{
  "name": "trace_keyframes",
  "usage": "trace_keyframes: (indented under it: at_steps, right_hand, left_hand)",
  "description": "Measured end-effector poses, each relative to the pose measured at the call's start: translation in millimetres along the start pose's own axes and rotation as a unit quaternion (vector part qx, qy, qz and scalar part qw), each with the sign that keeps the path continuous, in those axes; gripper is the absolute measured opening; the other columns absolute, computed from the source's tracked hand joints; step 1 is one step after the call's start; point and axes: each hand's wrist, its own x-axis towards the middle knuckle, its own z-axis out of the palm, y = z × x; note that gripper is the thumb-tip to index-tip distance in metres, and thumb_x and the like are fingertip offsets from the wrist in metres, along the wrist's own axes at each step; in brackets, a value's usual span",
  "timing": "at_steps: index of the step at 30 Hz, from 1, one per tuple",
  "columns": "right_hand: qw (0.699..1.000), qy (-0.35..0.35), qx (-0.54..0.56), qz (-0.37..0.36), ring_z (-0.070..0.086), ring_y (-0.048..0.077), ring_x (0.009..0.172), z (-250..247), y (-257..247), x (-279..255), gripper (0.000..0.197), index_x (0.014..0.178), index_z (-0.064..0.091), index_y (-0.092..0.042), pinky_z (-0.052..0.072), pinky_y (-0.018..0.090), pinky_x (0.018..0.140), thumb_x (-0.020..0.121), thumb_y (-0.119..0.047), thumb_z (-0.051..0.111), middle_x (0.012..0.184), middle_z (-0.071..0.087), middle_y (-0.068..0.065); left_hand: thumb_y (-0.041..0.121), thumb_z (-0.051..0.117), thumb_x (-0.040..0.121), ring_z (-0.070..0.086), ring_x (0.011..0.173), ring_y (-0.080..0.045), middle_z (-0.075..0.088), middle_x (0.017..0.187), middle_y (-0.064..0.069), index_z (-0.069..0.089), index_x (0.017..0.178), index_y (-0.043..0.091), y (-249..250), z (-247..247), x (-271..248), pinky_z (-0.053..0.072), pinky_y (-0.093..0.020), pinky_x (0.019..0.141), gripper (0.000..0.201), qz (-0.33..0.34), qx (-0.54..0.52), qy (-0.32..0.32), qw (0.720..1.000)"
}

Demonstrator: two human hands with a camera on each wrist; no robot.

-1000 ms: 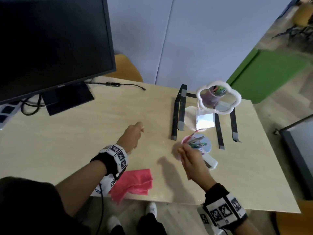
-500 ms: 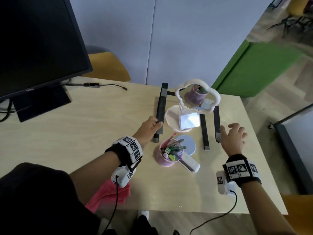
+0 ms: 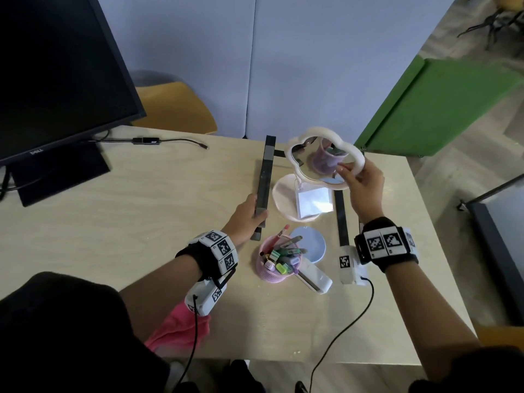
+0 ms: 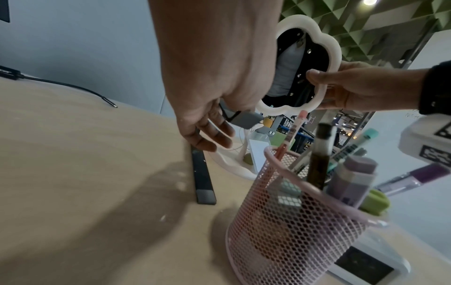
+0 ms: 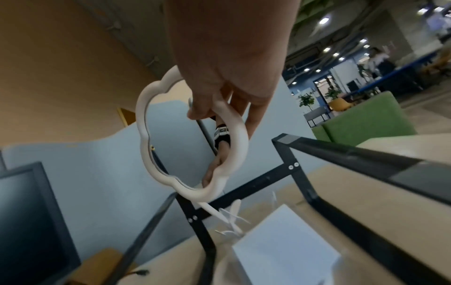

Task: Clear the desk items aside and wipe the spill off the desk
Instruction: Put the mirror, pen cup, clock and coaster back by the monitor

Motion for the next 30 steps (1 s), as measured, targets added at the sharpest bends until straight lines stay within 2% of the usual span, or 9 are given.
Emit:
trace_keyframes:
  at_steps: [2,4,9,12,15,18,22,26,30]
  right_hand:
    - [1.0,0.017,0.018,0.005,0.062,0.021,0.077,3,-5,7,0.022,0.081,0.063,-0.028,0.051,0.043,0.074,0.08,-0.006,0.066,0.079,0.067,0.002]
    - [0.999,0.028,0.023,-0.002,0.06,0.016,0.077,3,-14,10,0.03,0.078,0.062,-0.035,0.05,0.038,0.074,0.08,-0.005,0.066,0.077,0.065,-0.006]
    - [0.997,0.044,0.015,-0.06,0.059,0.016,0.075,-8,-54,22,0.029,0.074,0.057,-0.032,0.049,0.038,0.069,0.079,-0.005,0.066,0.073,0.062,-0.007]
    - [0.991,0.051,0.027,-0.121,0.059,0.013,0.072,-14,-92,30,0.021,0.078,0.057,-0.025,0.048,0.029,0.067,0.078,-0.007,0.068,0.071,0.061,-0.01]
    - [0.982,0.037,0.036,-0.184,0.063,0.004,0.067,-14,-141,32,0.013,0.088,0.059,-0.014,0.05,0.021,0.064,0.08,-0.006,0.067,0.07,0.062,-0.014]
    - [0.971,0.023,0.055,-0.231,0.068,0.02,0.076,-7,-185,34,0.014,0.088,0.058,-0.016,0.055,0.035,0.07,0.08,-0.01,0.068,0.076,0.064,-0.015]
    - [0.96,-0.013,0.118,-0.255,0.069,0.017,0.084,12,-225,37,0.017,0.096,0.057,0.001,0.056,0.029,0.07,0.081,-0.002,0.064,0.08,0.061,0.013]
    - [0.949,-0.041,0.162,-0.269,0.07,0.019,0.087,46,-248,36,0.019,0.099,0.058,0.0,0.056,0.032,0.071,0.082,-0.005,0.066,0.087,0.061,0.014]
    - [0.945,-0.101,0.196,-0.24,0.068,0.025,0.085,99,-253,24,0.017,0.093,0.058,0.005,0.053,0.028,0.068,0.081,-0.001,0.067,0.081,0.059,0.012]
  left_hand:
    - [0.019,0.052,0.096,0.061,0.103,-0.028,0.061,0.107,-0.015,0.032,0.138,0.001,1,-3,0,0.048,-0.015,0.081,0.049,0.019,0.005,0.004,1.0]
    - [0.018,0.053,0.095,0.049,0.122,-0.024,0.044,0.135,-0.014,0.031,0.14,0.003,-1,-6,1,0.041,-0.022,0.093,0.052,0.034,0.014,0.008,0.999]
    - [0.024,0.054,0.094,0.039,0.13,-0.027,0.035,0.139,-0.012,0.033,0.14,0.008,0,-17,12,0.036,-0.045,0.108,0.053,0.067,0.071,0.036,0.995]
    - [0.023,0.054,0.094,0.035,0.135,-0.024,0.036,0.143,-0.01,0.031,0.142,0.007,21,-26,22,0.032,-0.038,0.112,0.055,0.11,0.05,0.038,0.992]
    - [0.023,0.053,0.095,0.036,0.134,-0.016,0.034,0.148,-0.007,0.027,0.144,0.007,62,-38,31,0.03,-0.028,0.109,0.058,0.144,-0.034,0.038,0.988]
    - [0.02,0.051,0.096,0.043,0.126,-0.017,0.038,0.145,-0.009,0.023,0.144,0.007,108,-56,39,0.035,-0.03,0.105,0.058,0.185,-0.102,0.055,0.976]
    - [0.021,0.052,0.096,0.059,0.101,-0.017,0.06,0.113,-0.006,0.04,0.119,0.009,148,-91,37,0.05,-0.037,0.09,0.029,0.235,-0.153,0.132,0.951]
    - [0.016,0.044,0.099,0.062,0.082,-0.018,0.058,0.085,0.011,0.044,0.101,0.026,143,-131,27,0.055,-0.048,0.08,0.01,0.233,-0.203,0.233,0.922]
    - [0.014,0.036,0.099,0.062,0.076,-0.02,0.059,0.082,-0.003,0.051,0.102,0.028,110,-180,7,0.054,-0.048,0.074,0.021,0.204,-0.152,0.332,0.908]
